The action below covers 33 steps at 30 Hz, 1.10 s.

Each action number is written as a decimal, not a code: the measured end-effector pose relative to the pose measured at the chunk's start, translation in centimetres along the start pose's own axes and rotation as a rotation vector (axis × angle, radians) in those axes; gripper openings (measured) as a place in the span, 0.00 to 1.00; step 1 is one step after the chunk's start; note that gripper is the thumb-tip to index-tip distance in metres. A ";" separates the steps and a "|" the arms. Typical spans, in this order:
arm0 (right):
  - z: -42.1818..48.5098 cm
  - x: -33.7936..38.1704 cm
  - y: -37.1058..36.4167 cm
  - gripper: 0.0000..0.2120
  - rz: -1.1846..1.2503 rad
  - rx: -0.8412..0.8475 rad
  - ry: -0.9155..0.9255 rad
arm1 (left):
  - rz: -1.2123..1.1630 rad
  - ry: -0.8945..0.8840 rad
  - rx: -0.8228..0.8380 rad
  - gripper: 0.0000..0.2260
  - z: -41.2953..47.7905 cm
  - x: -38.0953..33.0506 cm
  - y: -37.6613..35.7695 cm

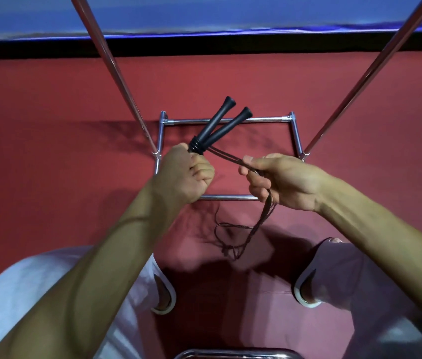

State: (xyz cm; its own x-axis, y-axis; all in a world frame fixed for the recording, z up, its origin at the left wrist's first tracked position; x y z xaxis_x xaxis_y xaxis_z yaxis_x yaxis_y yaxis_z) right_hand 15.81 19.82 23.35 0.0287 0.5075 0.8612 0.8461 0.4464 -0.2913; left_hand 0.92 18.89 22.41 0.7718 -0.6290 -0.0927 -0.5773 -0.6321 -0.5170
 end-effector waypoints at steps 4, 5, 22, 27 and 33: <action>0.3 0.5 0.1 0.19 -0.384 0.013 0.198 | 0.058 -0.114 -0.095 0.22 0.4 -0.1 0.4; 0.3 0.9 0.3 0.20 -0.563 -0.006 0.284 | 0.051 -0.123 -0.106 0.22 0.5 -0.1 0.6; -2.1 5.3 -1.2 0.14 -1.553 -0.090 0.719 | 1.244 -1.030 -0.881 0.18 -2.1 -3.5 -1.4; -0.1 2.7 3.0 0.22 -0.739 -0.082 0.084 | 1.478 -1.156 -0.914 0.19 -2.4 -1.5 -2.9; -0.8 3.1 2.8 0.11 -1.062 0.029 0.301 | 1.650 -1.119 -0.962 0.16 -2.6 -0.9 -3.7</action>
State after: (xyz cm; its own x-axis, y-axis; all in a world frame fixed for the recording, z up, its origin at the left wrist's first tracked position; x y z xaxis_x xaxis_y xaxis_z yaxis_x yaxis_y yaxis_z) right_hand 18.72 22.05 25.52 -0.5737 -0.3429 0.7439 0.5038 0.5684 0.6505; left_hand 1.68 20.57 26.60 -0.8072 -0.4631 -0.3660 -0.3325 -0.1554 0.9302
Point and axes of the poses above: each hand's wrist, its own z-axis towards the middle knuckle, its own y-axis out of the back of the hand, x = y × z, the point moved 7 cm from there along z, towards the middle knuckle, and after that the axes turned 14 degrees about y, right-handed, at the moved point
